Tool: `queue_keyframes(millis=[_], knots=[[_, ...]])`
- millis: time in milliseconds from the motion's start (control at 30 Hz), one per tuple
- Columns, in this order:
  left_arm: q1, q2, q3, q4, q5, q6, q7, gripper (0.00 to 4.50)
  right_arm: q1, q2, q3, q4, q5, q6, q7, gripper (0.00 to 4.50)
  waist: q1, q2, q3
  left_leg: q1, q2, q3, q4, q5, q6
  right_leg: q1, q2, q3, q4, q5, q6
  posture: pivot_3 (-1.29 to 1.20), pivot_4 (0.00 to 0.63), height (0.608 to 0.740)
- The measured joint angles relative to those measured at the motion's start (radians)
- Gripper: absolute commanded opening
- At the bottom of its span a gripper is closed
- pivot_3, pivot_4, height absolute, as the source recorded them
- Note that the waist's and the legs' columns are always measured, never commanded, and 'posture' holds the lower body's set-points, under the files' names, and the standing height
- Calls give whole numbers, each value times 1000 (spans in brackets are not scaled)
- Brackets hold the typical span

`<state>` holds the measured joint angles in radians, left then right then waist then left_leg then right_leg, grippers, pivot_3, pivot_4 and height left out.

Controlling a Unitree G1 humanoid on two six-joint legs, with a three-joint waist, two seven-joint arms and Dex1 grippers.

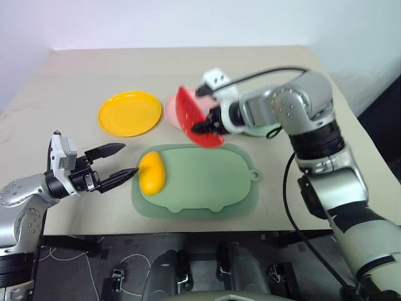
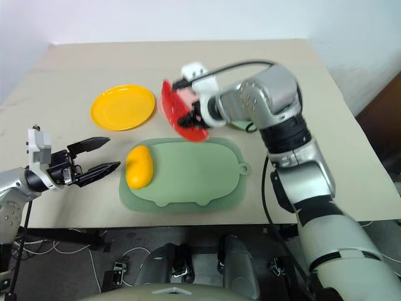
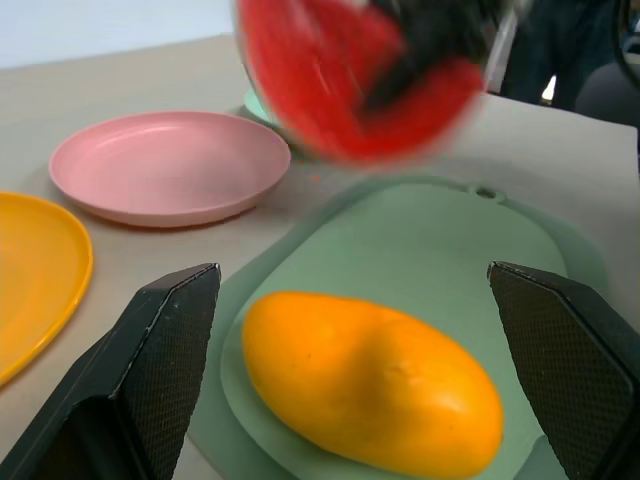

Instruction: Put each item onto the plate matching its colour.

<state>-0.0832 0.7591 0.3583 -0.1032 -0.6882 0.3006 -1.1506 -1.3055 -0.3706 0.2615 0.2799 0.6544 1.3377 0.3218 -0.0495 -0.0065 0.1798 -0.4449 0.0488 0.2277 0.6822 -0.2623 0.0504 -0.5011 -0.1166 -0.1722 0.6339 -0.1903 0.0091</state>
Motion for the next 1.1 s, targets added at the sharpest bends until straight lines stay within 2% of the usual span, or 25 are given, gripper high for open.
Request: queue_keyframes(millis=[167,300,500,667,1000,1100], knots=[[0,-2,9,-9,0,1,12,4500,-100,92,12,380,-174,-300,114,2578,-7,0,0,0,0,2,0,0,0,0,0,0,1,0,0,0,150,696],[1,-13,8,-17,1,1,23,4500,-176,182,-4,700,-295,-539,136,2578,-13,0,0,0,0,3,0,0,0,0,0,0,2,0,0,0,150,696],[28,-20,8,-62,1,3,44,4500,-202,269,-55,972,-419,-779,103,2578,-24,0,0,0,0,3,0,0,-1,-1,0,1,2,0,0,0,150,696],[39,-25,8,-114,-1,25,77,4500,-187,326,-137,1059,-469,-851,34,2578,-24,0,0,0,0,4,0,1,-1,-2,0,2,4,0,0,0,150,696],[-3,-26,3,-184,-23,100,154,4500,-175,378,-250,1071,-533,-940,-19,2578,-23,0,0,0,0,4,0,1,-1,-2,-1,3,5,0,0,0,150,696],[-16,-31,-14,-198,-27,126,182,4500,-176,383,-261,1076,-555,-949,-19,3560,-23,0,0,1,0,4,1,1,-1,-2,-1,3,7,0,0,0,150,696]])
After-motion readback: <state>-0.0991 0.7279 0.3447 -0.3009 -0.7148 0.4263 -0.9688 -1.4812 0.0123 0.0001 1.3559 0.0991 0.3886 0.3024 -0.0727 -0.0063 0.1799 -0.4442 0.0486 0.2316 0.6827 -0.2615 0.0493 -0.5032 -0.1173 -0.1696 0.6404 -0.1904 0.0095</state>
